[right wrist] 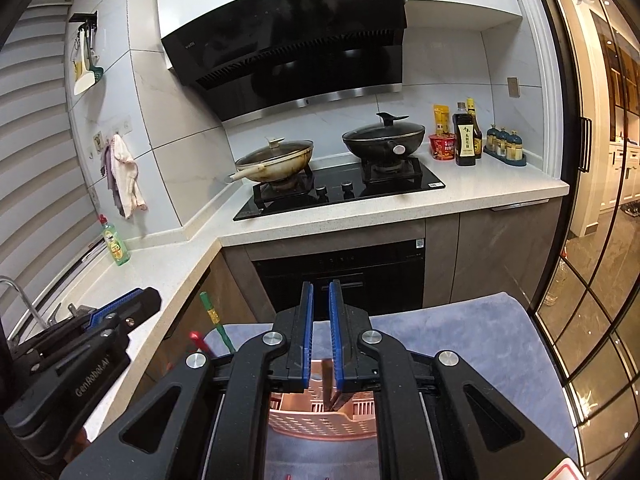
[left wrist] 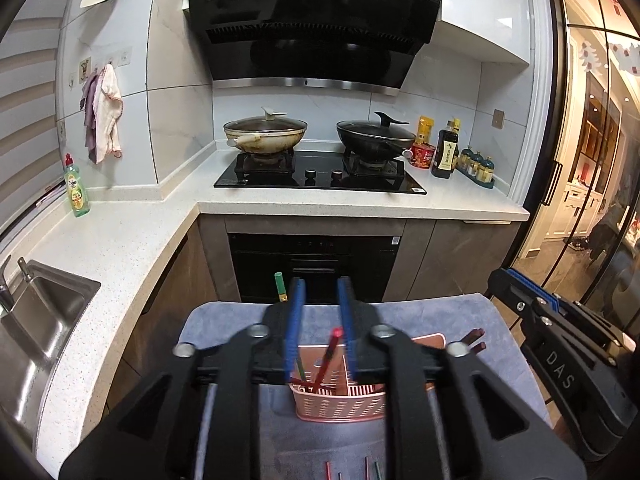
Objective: Organize utensils
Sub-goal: 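Open both tools to release the chopsticks into the holder and withdraw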
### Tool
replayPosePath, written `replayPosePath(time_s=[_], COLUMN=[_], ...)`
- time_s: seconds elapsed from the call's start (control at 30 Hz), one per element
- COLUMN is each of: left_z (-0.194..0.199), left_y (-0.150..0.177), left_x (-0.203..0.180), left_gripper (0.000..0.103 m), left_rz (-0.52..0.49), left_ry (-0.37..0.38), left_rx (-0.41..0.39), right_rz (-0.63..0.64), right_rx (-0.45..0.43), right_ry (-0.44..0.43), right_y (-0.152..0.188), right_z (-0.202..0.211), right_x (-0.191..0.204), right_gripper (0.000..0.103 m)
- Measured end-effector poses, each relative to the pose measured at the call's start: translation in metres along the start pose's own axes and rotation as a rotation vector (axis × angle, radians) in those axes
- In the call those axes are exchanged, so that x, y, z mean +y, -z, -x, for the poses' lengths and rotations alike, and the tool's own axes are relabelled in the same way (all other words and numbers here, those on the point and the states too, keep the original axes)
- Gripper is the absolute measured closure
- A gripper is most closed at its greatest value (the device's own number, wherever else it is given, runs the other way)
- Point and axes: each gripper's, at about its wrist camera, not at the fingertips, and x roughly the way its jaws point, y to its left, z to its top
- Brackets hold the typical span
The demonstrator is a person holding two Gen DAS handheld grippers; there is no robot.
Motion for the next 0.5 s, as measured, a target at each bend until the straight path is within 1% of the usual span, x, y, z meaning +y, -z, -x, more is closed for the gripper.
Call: replayPosePath(time_s=[0.07,0.1,0.33,0.5], left_z=[0.003,0.005,0.017,0.027], left_y=[0.001,0.002,0.006,0.014], left_x=[-0.001,-0.002,-0.002,0.0], left_gripper=[0.059,0.055,0.055,0.054], left_rz=[0.001,0.0,0.004,0.009], left_ry=[-0.008,-0.013,-0.019,-0.038], left_rx=[-0.013,-0.021,-0.018,0.01], right_rz=[0.004,0.005,0.011,0.028], right_rx=[-0.006,-0.008,-0.016,-0.009], right_ry=[-0.003,-0.003,-0.014,-0.028], right_y=[0.0,0.001,0.005,0.013], right_z=[0.004,0.006,0.023,0.043], right_x=[0.001,0.001,0.002,0.002], right_gripper=[0.088,0.086,0.085,0.085])
